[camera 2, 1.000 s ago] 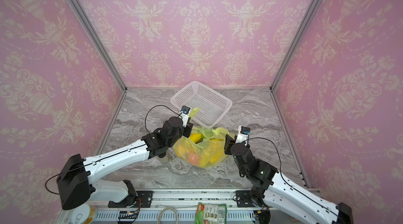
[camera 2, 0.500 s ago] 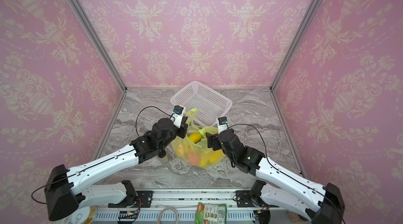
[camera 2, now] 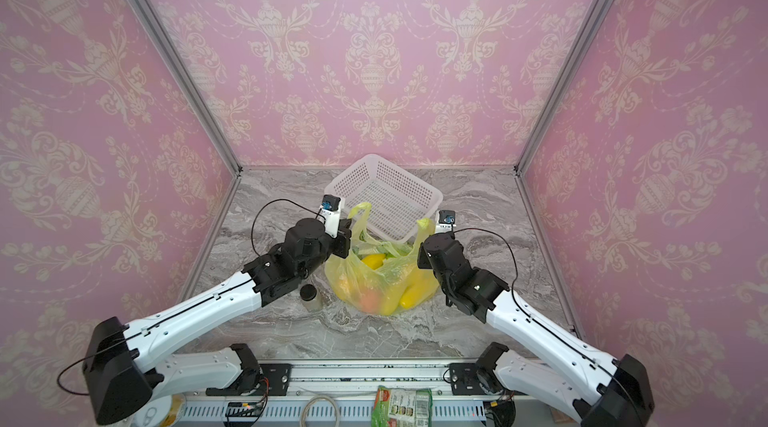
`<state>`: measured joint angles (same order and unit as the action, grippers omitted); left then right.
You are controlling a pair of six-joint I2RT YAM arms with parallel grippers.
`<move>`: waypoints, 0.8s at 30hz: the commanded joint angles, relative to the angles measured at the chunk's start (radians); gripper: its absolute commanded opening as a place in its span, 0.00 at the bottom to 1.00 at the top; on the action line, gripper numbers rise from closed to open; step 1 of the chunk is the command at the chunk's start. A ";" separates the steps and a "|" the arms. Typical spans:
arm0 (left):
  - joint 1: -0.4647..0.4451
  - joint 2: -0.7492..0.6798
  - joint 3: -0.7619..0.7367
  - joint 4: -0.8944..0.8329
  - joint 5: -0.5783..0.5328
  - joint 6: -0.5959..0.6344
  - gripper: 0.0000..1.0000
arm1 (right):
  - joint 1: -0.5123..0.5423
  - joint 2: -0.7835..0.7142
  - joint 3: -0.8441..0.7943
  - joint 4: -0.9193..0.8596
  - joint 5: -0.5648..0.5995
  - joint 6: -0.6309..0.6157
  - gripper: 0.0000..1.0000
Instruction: Untie the knot of the plastic bag and take out the fruit
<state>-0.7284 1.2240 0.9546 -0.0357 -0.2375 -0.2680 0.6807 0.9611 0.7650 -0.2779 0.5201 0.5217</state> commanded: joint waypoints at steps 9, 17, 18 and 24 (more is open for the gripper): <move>0.189 0.094 0.484 -0.307 0.153 -0.143 0.00 | -0.033 0.153 0.296 0.042 -0.084 0.064 0.00; 0.048 -0.097 0.324 -0.319 0.084 -0.133 0.00 | -0.033 0.128 0.315 0.051 -0.132 0.070 0.00; 0.006 -0.133 0.285 -0.323 0.034 -0.129 0.00 | -0.033 0.098 0.282 0.052 -0.132 0.070 0.00; -0.051 -0.267 0.039 -0.323 -0.104 -0.203 0.00 | -0.032 -0.074 0.038 0.063 -0.166 0.201 0.00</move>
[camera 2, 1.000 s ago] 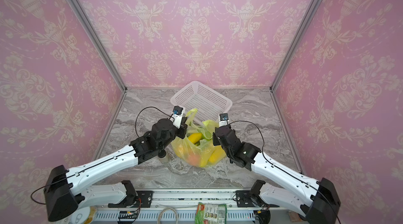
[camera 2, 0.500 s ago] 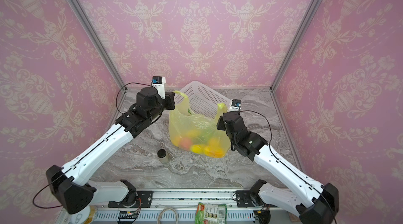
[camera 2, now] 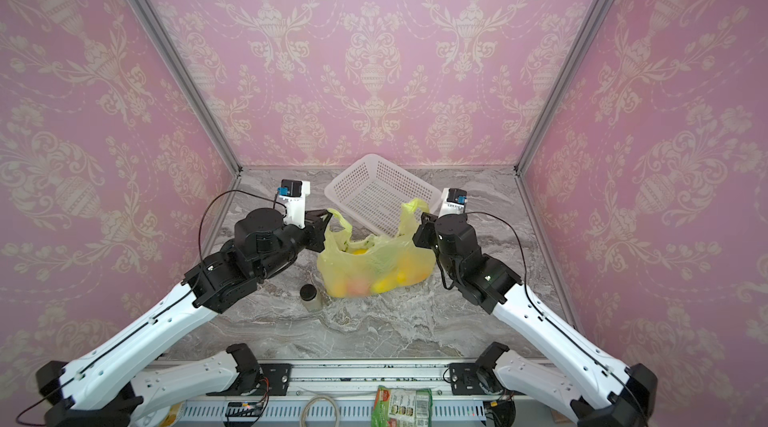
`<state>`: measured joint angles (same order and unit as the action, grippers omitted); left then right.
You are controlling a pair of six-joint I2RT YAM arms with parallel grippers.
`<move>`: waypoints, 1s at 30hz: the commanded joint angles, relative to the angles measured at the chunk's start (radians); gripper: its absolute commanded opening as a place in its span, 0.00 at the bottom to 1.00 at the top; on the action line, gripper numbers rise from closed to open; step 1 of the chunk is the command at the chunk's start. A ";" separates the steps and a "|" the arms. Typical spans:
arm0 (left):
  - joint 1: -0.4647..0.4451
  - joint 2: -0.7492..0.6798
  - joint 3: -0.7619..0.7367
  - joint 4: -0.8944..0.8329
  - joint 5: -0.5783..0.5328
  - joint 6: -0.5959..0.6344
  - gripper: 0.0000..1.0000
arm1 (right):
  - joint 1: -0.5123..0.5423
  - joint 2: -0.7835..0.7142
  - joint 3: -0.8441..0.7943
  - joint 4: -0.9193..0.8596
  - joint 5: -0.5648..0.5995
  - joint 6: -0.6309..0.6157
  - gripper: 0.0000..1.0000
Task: Untie the knot of the plastic bag and take out the fruit
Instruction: 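Lift the bag by a handle with the left gripper while the right regrasps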
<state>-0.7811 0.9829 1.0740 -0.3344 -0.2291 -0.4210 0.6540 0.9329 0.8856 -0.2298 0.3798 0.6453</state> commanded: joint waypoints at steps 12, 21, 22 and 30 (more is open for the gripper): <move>0.002 0.016 0.221 -0.249 -0.232 0.070 0.82 | -0.004 -0.296 -0.213 -0.131 0.005 0.097 0.60; 0.002 0.308 0.836 -0.580 -0.144 0.164 0.88 | -0.004 -0.443 -0.158 -0.240 -0.005 -0.006 0.87; 0.001 0.342 0.887 -0.608 -0.112 0.163 0.88 | -0.004 -0.449 -0.157 -0.230 -0.019 -0.019 0.91; -0.001 0.298 0.666 -0.547 -0.137 0.166 0.89 | -0.005 -0.258 -0.056 -0.169 -0.211 -0.104 1.00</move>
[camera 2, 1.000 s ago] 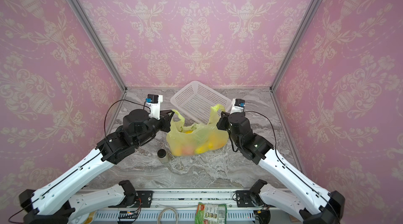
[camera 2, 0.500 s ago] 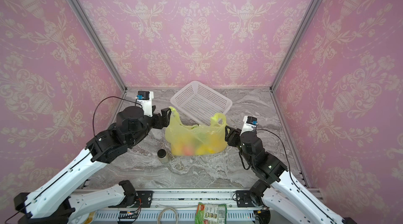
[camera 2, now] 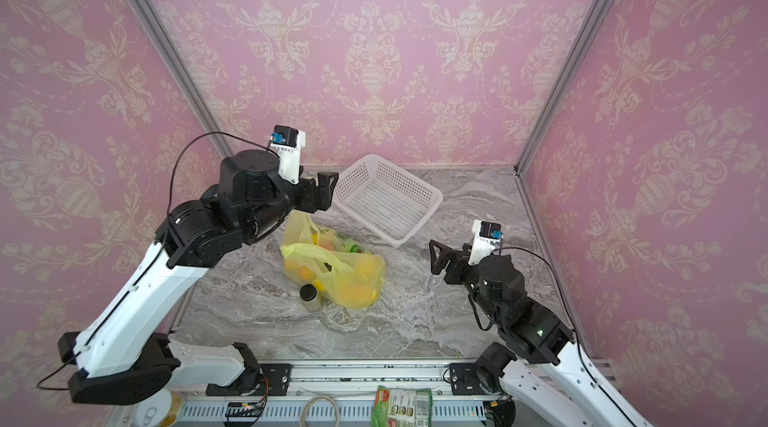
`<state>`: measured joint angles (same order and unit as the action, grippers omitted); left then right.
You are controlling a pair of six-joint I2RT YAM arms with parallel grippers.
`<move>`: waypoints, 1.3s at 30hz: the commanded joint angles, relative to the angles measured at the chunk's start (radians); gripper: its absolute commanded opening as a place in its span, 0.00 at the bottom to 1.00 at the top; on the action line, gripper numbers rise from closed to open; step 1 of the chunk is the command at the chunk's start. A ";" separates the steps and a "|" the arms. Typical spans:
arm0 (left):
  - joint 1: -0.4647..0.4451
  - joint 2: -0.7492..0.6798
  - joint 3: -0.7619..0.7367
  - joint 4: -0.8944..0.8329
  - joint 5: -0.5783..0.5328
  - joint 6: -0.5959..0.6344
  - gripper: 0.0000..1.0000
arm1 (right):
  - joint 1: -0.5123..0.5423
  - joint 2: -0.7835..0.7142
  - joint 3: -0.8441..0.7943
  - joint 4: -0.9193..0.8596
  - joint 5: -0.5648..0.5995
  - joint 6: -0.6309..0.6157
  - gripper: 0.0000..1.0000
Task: Untie the knot of the plastic bag and take out the fruit
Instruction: 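Lift the bag by a handle with the left gripper while the right regrasps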
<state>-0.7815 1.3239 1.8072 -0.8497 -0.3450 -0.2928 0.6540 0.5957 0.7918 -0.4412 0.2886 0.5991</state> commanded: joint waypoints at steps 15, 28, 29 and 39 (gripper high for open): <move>0.393 -0.177 -0.148 -0.101 0.059 -0.006 0.94 | 0.520 0.671 0.368 0.262 0.007 -0.398 1.00; 0.604 -0.130 -0.128 -0.146 0.297 -0.013 0.94 | 0.370 1.123 0.809 0.134 0.074 -0.286 0.00; 0.612 -0.130 -0.135 -0.142 0.306 -0.010 0.94 | 0.358 1.152 0.856 0.119 0.081 -0.280 0.00; 0.655 -0.137 -0.099 -0.161 0.286 0.018 0.94 | 0.246 1.732 1.912 -0.263 0.017 -0.271 0.00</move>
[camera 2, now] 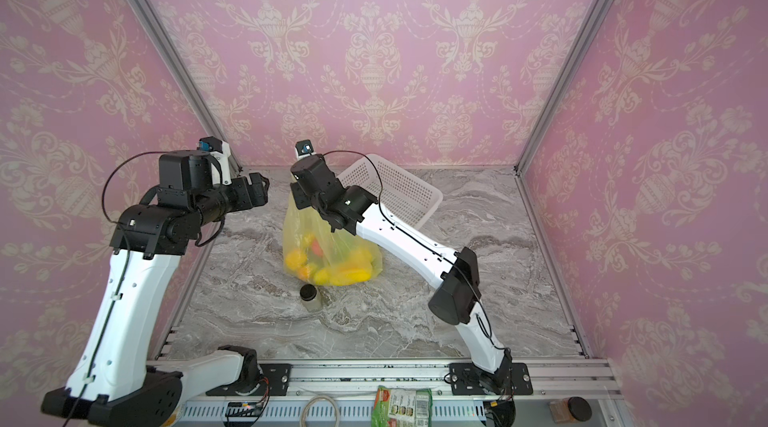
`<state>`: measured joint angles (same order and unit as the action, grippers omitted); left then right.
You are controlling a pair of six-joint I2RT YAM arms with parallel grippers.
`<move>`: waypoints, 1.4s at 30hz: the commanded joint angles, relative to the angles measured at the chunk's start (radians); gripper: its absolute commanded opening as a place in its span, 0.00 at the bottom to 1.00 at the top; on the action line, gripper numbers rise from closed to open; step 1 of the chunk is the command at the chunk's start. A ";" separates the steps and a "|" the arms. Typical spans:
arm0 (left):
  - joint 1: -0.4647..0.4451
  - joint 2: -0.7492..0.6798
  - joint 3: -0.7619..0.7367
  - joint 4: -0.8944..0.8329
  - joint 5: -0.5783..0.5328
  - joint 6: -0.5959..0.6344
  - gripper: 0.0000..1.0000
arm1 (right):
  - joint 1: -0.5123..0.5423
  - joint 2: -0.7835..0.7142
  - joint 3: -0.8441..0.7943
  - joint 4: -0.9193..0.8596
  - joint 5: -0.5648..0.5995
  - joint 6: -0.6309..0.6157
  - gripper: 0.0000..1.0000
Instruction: Untie the knot of the plastic bag and take out the fruit
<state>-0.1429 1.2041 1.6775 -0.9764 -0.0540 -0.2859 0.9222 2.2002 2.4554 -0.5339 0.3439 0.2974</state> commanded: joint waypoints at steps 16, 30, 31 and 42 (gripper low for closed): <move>0.044 0.020 0.168 -0.024 0.081 0.073 0.93 | -0.028 -0.082 -0.063 0.180 -0.220 0.042 0.00; -0.043 0.091 0.022 0.350 0.327 0.482 0.89 | 0.015 -0.788 -1.270 0.599 0.249 0.378 0.00; -0.062 0.105 0.016 0.365 0.293 0.520 0.90 | 0.016 -0.814 -1.333 0.601 0.250 0.398 0.00; -0.237 0.424 0.290 0.105 0.040 0.914 0.86 | 0.052 -0.919 -1.492 0.623 0.179 0.470 0.00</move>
<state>-0.3565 1.5787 1.8999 -0.7738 0.0879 0.4477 0.9661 1.2953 0.9794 0.0589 0.5354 0.7315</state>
